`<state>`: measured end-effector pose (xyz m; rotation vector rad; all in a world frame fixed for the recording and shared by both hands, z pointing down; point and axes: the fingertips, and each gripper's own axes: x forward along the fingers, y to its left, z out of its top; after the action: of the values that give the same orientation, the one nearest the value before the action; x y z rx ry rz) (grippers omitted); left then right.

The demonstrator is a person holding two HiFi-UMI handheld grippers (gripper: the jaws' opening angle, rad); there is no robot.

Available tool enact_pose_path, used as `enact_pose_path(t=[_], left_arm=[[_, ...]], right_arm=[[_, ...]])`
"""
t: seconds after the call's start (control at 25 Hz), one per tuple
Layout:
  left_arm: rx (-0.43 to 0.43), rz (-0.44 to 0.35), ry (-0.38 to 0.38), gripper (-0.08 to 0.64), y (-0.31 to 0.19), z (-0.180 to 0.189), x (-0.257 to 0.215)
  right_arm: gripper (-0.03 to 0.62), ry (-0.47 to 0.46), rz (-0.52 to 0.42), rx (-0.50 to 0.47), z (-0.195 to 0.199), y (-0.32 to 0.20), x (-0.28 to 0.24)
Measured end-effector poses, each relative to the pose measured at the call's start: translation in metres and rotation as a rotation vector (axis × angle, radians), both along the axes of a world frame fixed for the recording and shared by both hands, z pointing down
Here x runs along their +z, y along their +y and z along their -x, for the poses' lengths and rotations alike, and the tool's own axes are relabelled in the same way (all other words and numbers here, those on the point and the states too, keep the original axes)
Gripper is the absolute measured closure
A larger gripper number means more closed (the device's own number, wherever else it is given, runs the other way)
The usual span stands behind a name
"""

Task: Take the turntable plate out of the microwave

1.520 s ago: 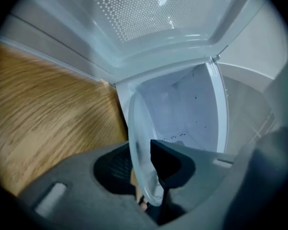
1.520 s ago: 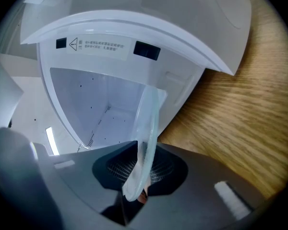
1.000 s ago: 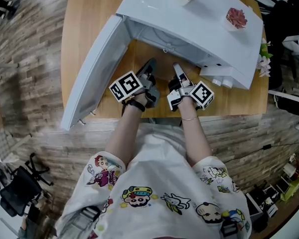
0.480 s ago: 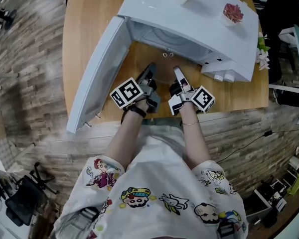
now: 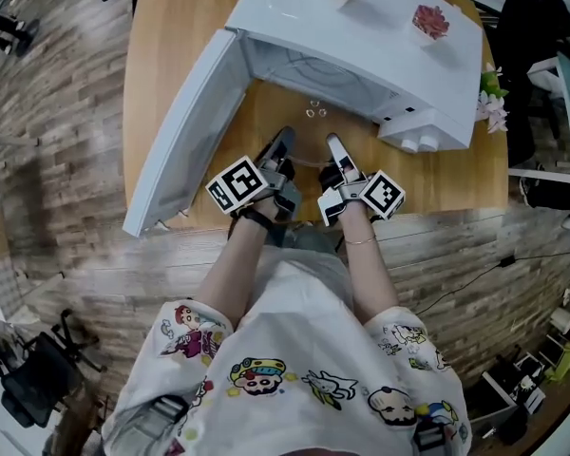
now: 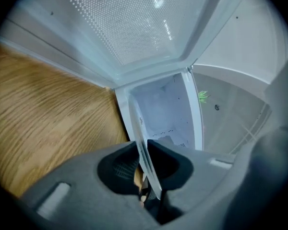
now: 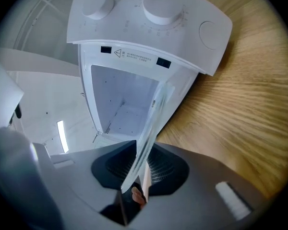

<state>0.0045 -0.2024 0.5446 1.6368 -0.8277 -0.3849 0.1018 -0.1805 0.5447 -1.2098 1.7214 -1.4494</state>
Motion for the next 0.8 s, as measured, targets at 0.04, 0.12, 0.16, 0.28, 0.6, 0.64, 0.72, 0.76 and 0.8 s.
enact_pose_path(t=[0.04, 0.12, 0.16, 0.28, 0.6, 0.64, 0.72, 0.76, 0.8], left_arm=[[-0.004, -0.006, -0.001, 0.511, 0.003, 0.0, -0.003], [-0.015, -0.014, 0.004, 0.511, 0.013, 0.001, -0.009], [-0.022, -0.017, 0.007, 0.511, 0.018, 0.001, -0.013], [-0.042, -0.029, 0.011, 0.511, 0.035, 0.001, -0.021], [-0.074, -0.032, 0.022, 0.511, 0.089, 0.002, -0.031], [-0.075, -0.035, 0.022, 0.511, 0.096, 0.002, -0.033], [-0.075, -0.043, 0.02, 0.511, 0.11, 0.004, -0.038], [-0.076, -0.047, 0.018, 0.511, 0.117, 0.005, -0.041], [-0.078, -0.051, 0.017, 0.509, 0.124, 0.006, -0.043]], right_arm=[[0.508, -0.004, -0.01, -0.005, 0.0, 0.003, -0.003], [0.508, -0.006, -0.025, -0.019, 0.001, 0.01, -0.011], [0.508, -0.003, -0.031, -0.028, 0.001, 0.015, -0.014], [0.508, 0.007, -0.039, -0.051, -0.001, 0.029, -0.021], [0.508, 0.009, -0.041, -0.097, 0.0, 0.079, -0.032], [0.508, 0.006, -0.043, -0.1, 0.001, 0.086, -0.034], [0.508, -0.001, -0.052, -0.108, 0.003, 0.099, -0.039], [0.508, -0.002, -0.058, -0.113, 0.005, 0.106, -0.043], [0.508, -0.002, -0.062, -0.118, 0.007, 0.112, -0.046]])
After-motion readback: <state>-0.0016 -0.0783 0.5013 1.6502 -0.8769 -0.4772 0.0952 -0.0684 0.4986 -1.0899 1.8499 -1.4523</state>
